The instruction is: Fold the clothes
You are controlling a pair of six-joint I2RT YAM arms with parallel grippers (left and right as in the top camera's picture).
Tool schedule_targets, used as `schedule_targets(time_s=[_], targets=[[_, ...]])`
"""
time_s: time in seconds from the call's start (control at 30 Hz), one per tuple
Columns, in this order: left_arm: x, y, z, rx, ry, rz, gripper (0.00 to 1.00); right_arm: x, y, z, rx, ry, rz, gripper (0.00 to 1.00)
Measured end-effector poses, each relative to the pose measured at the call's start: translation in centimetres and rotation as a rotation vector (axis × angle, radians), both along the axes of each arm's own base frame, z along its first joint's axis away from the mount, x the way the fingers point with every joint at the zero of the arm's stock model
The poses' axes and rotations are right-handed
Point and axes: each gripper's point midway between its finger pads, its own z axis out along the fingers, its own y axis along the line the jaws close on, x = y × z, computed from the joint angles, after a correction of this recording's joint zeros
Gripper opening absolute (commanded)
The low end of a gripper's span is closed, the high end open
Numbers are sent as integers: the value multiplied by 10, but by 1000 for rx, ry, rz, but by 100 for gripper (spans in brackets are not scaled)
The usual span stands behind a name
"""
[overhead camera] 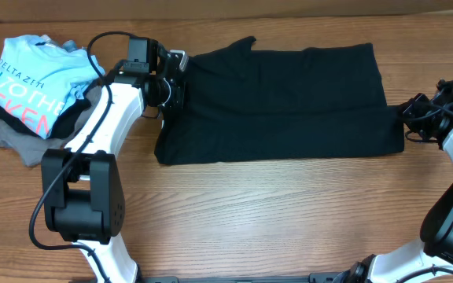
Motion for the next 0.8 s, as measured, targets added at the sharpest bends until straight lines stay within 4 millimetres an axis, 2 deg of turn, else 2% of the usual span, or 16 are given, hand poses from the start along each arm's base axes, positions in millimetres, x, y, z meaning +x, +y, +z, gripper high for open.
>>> schedule_targets(time_s=[0.03,0.07,0.1,0.17,0.37,0.53,0.63,0.8], targets=[[1,0,0,1,-5,-3,34,0,0,0,3,0,-4,25],[1,0,1,2,-9,-4,43,0,0,0,6,1,-9,45],[2,0,1,2,-10,-3,54,0,-1,0,5,1,-11,75],[2,0,1,3,-9,-1,64,0,-2,0,-5,0,-9,91],[-5,1,-3,6,26,3,68,-5,-8,-1,23,8,-34,97],[-24,4,-12,19,117,4,67,-15,-8,-1,100,16,-38,97],[-42,7,-18,33,199,7,61,-22,0,1,141,36,-28,95],[-72,23,-29,122,329,31,38,-35,16,16,189,54,-9,88]])
